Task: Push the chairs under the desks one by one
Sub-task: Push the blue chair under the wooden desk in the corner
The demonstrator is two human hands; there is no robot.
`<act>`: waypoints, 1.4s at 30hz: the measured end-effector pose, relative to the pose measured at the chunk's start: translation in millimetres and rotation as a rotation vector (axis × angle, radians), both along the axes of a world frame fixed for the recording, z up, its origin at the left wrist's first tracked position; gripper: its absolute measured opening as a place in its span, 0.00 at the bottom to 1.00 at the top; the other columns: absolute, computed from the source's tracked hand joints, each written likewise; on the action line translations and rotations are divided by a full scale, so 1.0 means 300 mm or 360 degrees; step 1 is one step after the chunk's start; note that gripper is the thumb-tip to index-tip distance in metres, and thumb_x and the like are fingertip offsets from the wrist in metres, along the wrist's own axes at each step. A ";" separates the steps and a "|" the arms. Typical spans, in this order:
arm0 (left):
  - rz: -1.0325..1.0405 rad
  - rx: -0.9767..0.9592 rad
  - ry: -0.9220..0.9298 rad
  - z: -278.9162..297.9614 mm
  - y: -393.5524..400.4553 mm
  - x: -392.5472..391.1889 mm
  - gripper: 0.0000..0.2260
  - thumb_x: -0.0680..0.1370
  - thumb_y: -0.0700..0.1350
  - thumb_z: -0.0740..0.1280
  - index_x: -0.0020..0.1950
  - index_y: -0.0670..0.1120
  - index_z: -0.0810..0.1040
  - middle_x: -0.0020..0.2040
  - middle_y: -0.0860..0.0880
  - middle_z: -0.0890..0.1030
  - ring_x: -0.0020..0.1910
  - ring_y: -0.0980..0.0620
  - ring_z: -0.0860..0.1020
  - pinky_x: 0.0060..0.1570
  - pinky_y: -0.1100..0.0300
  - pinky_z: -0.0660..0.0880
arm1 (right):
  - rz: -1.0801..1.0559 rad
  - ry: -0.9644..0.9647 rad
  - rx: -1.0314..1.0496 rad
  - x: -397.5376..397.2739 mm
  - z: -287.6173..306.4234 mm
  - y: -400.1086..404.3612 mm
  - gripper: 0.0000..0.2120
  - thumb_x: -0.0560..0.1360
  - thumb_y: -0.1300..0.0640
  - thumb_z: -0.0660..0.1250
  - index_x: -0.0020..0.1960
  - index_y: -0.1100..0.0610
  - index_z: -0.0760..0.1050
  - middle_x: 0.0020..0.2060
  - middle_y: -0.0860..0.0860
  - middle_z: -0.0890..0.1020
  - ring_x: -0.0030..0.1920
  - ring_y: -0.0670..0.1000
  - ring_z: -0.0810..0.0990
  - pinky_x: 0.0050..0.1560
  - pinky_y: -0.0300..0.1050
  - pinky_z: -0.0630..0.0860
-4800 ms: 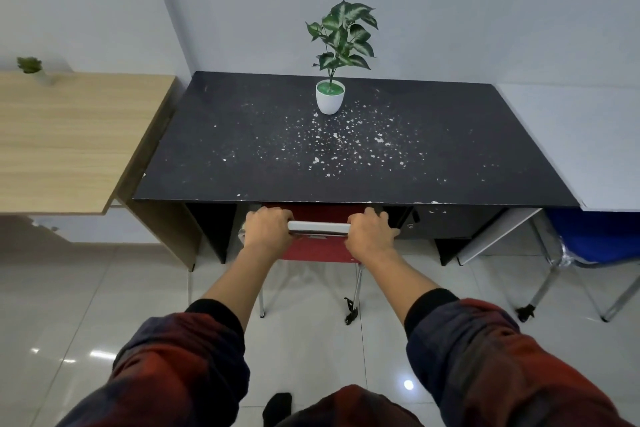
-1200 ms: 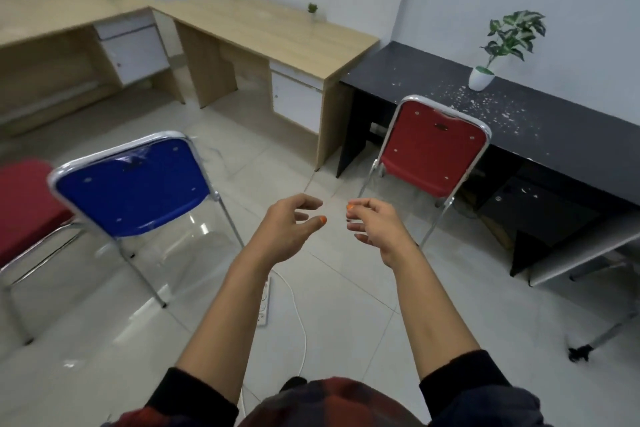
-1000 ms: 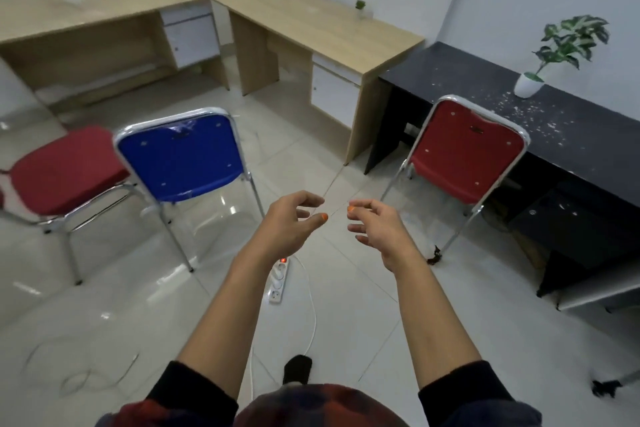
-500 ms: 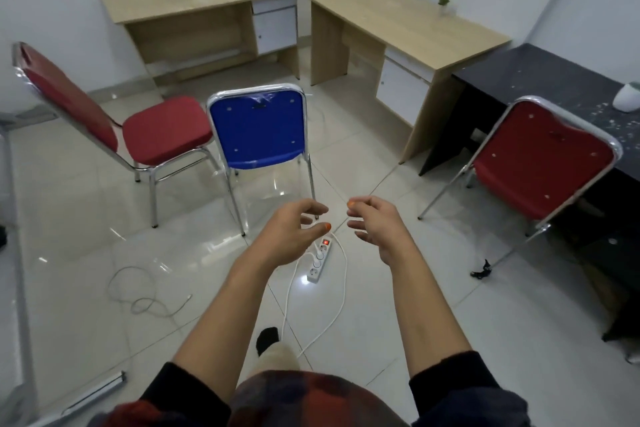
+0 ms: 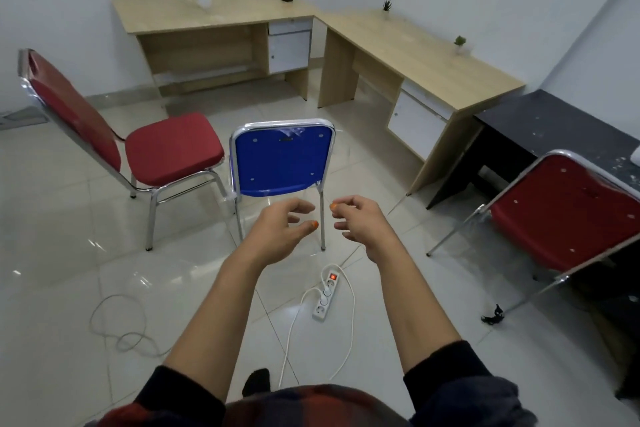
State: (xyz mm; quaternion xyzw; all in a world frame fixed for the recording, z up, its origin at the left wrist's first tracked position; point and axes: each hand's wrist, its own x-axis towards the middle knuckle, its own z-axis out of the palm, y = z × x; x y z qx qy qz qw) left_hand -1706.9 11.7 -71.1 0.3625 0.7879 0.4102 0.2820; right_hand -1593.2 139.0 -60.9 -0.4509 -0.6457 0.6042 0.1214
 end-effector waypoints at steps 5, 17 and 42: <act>0.0038 0.0010 -0.0062 -0.009 -0.030 -0.201 0.16 0.78 0.49 0.70 0.65 0.51 0.76 0.63 0.54 0.77 0.61 0.52 0.76 0.58 0.51 0.77 | 0.0048 -0.0019 0.0050 -0.221 -0.009 0.003 0.08 0.80 0.54 0.67 0.58 0.53 0.78 0.54 0.52 0.81 0.51 0.51 0.81 0.42 0.41 0.76; -0.0086 -0.0043 0.0067 -0.029 0.004 -0.524 0.15 0.77 0.51 0.70 0.64 0.53 0.77 0.63 0.55 0.78 0.60 0.54 0.76 0.56 0.56 0.75 | 0.0179 -0.0188 0.0197 -0.519 -0.037 0.001 0.14 0.79 0.51 0.68 0.64 0.52 0.76 0.60 0.52 0.78 0.60 0.55 0.78 0.61 0.53 0.76; -0.0193 -0.0708 0.0982 -0.289 0.498 -1.063 0.37 0.70 0.56 0.74 0.75 0.55 0.61 0.67 0.50 0.69 0.64 0.45 0.68 0.62 0.47 0.66 | 0.0419 -0.0932 0.1243 -1.068 -0.257 0.497 0.21 0.70 0.52 0.72 0.62 0.46 0.72 0.60 0.49 0.68 0.66 0.53 0.65 0.72 0.68 0.54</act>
